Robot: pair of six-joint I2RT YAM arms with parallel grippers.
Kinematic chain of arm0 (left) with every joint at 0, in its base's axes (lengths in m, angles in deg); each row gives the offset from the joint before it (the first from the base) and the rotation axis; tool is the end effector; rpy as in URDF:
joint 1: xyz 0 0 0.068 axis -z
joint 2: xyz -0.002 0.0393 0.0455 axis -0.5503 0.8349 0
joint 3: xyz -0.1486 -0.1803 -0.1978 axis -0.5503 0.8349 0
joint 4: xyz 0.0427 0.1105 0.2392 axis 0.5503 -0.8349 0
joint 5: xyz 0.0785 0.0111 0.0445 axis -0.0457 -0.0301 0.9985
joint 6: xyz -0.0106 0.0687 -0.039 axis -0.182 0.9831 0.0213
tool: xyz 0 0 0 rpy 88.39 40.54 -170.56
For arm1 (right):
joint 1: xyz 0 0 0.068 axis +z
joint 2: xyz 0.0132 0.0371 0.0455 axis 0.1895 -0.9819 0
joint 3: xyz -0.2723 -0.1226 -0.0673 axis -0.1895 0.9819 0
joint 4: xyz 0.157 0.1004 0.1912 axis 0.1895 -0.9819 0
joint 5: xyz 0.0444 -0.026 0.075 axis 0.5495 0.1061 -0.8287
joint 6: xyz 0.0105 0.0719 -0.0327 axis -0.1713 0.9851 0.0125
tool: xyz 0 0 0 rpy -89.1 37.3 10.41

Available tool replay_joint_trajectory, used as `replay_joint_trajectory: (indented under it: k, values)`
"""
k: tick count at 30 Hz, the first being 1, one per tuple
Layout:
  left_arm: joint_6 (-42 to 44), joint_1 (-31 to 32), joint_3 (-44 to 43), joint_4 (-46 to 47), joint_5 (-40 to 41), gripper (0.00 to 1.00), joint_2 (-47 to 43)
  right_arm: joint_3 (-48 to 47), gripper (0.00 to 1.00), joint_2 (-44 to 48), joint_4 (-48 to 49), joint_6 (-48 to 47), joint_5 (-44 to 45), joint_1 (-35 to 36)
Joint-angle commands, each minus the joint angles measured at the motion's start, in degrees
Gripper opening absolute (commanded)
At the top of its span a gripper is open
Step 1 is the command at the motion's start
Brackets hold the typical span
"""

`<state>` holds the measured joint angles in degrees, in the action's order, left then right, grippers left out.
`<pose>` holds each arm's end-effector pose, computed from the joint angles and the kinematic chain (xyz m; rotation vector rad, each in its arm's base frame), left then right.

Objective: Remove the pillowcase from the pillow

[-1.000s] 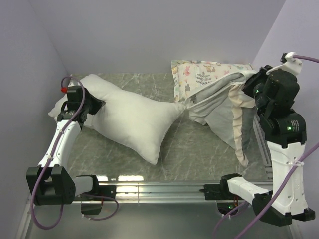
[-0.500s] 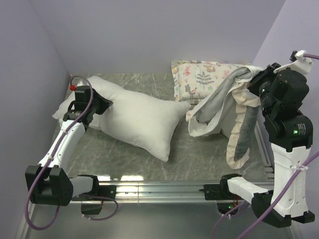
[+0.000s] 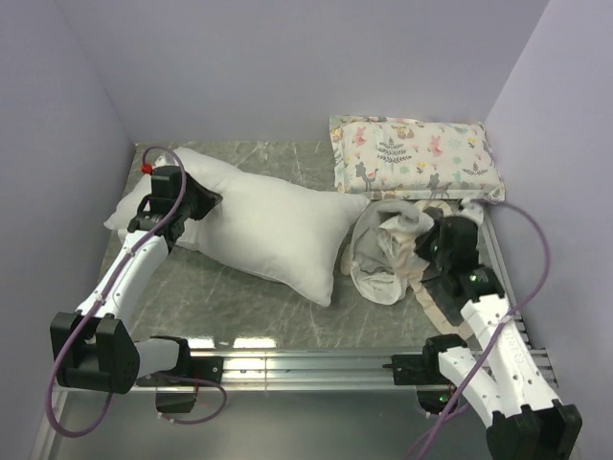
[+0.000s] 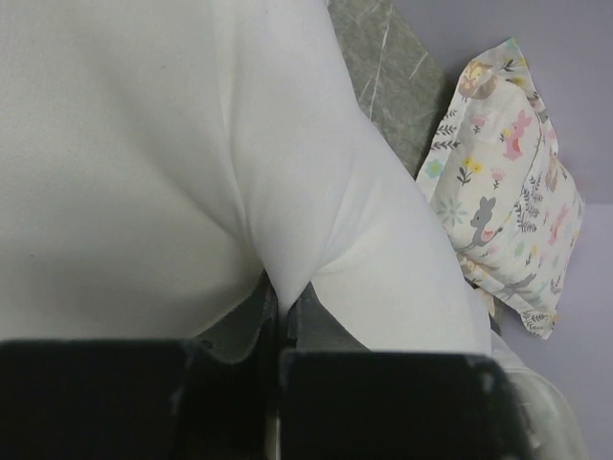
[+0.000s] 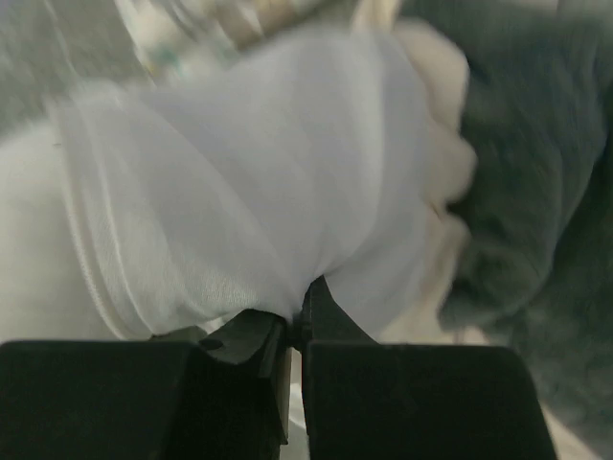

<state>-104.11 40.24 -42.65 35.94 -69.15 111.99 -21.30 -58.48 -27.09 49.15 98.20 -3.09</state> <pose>0.2987 -0.0385 0.3169 -0.8070 2.0110 -0.6435 0.1865 0.0143 0.3024 0.5096 2.0362 0.2311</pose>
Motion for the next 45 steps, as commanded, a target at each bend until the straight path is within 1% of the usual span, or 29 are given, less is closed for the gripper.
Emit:
replay_joint_trajectory:
  k: [1, 2, 4, 6, 7, 9, 10, 12, 13, 15, 16, 18, 19, 21, 22, 23, 25, 26, 27, 28, 30, 31, 32, 35, 39, 41, 45]
  values:
    - [-0.70, 0.79, -0.37, 4.52, -1.08, 0.01, 0.65, 11.25, 0.00, 7.30, 10.29, 6.07, -8.06, -0.19]
    - [-0.88, 0.88, -0.55, 4.70, -1.42, 0.00, 0.65, 15.11, 0.00, 7.65, 11.09, 6.17, -8.33, -0.10]
    - [-0.97, 1.49, -0.63, 4.96, -1.17, 0.00, 0.73, 17.85, 0.00, 6.79, 11.71, 6.26, -8.51, 0.07]
    - [-0.88, 2.20, -0.99, 4.70, -0.29, 0.00, 0.65, 18.48, 0.00, 6.43, 12.41, 6.43, -9.29, -0.01]
    - [-0.70, 2.64, -1.16, 4.35, -0.11, 0.01, 0.65, 18.05, 0.00, 6.17, 12.50, 6.52, -10.43, -0.01]
    - [-0.35, 2.81, -1.25, 4.08, 0.33, 0.00, 0.47, 16.65, 0.00, 6.34, 11.36, 6.09, -9.92, -0.01]
    - [-0.18, 2.82, -1.16, 4.08, 0.33, 0.00, 0.30, 14.29, 0.00, 6.51, 10.49, 5.13, -9.57, -0.01]
    - [0.09, 2.90, -0.81, 3.99, 0.42, 0.01, -0.23, 11.55, 0.06, 7.57, 6.89, 3.98, -6.76, -0.01]
    - [0.18, 2.90, -0.72, 3.91, 0.42, 0.00, -0.41, 8.93, 0.18, 8.70, 5.22, 2.84, -6.40, -0.01]
    - [0.35, 2.90, -0.46, 3.73, 0.59, 0.00, -0.84, 5.93, 0.35, 9.33, 3.37, 1.69, -6.66, -0.01]
    - [0.44, 2.90, -0.37, 3.73, 0.77, 0.00, -1.02, 2.96, 0.48, 9.33, 2.75, 0.38, -7.27, 0.07]
    - [0.70, 2.90, -0.37, 3.64, 0.59, 0.01, -1.37, -0.13, 0.55, 8.28, 0.12, -0.50, -7.54, -0.01]
    - [0.96, 2.90, -0.55, 3.47, 0.33, 0.02, -1.55, -2.32, 0.64, 7.84, -0.41, -1.20, -7.63, 0.07]
    - [1.84, 2.90, -1.07, 3.03, -0.20, 0.07, -1.90, -3.92, 0.72, 6.96, -0.68, -1.82, -8.07, 0.07]
    - [2.19, 2.90, -1.34, 2.85, -0.46, 0.10, -2.16, -5.49, 0.85, 6.61, -0.68, -2.35, -7.98, 0.07]
    - [2.81, 2.90, -1.77, 2.76, -1.42, 0.19, -2.43, -6.12, 0.87, 5.73, -0.77, -2.62, -7.55, 0.25]
    - [5.09, 2.99, -2.39, 1.98, -2.56, 0.32, -3.39, -8.39, 0.93, 4.85, -0.16, -3.14, -7.11, 0.34]
    - [5.88, 3.08, -3.09, 1.54, -3.01, 0.46, -3.74, -9.11, 0.93, 3.63, 0.19, -3.23, -7.36, 0.51]
    - [7.46, 3.34, -3.44, 1.18, -3.18, 0.51, -4.53, -9.90, 0.95, 3.09, 0.80, -3.41, -8.06, 0.95]
    - [8.25, 3.60, -3.62, 0.31, -3.01, 0.60, -5.06, -11.47, 0.95, 1.70, 2.12, -3.93, -9.29, 1.04]
    - [9.83, 4.13, -3.71, -0.22, -2.92, 0.66, -6.73, -13.24, 0.96, 0.02, 3.18, -3.94, -9.30, 1.74]
    - [10.37, 4.40, -3.62, -0.83, -3.01, 0.80, -7.26, -14.72, 0.96, -1.55, 3.71, -4.02, -10.87, 1.83]
    - [10.98, 4.75, -3.80, -1.28, -2.84, 0.91, -8.05, -15.26, 0.96, -2.44, 5.36, -4.02, -11.23, 1.92]
    - [13.61, 7.72, -2.92, -1.63, -1.87, 0.92, -10.06, -17.72, 0.97, -5.87, 7.66, -4.29, -12.02, 1.92]
    - [15.81, 10.63, -0.73, -1.02, 0.15, 0.91, -12.80, -22.55, 0.98, -11.05, 7.23, -4.55, -12.82, 1.92]
    - [16.52, 11.16, -0.20, -1.28, 0.33, 0.91, -13.59, -22.82, 0.99, -12.64, 7.14, -4.29, -12.55, 1.92]
    - [17.40, 11.69, -0.29, -2.51, -0.99, 0.91, -14.55, -19.76, 1.00, -12.47, 9.51, -4.20, -13.60, 1.92]
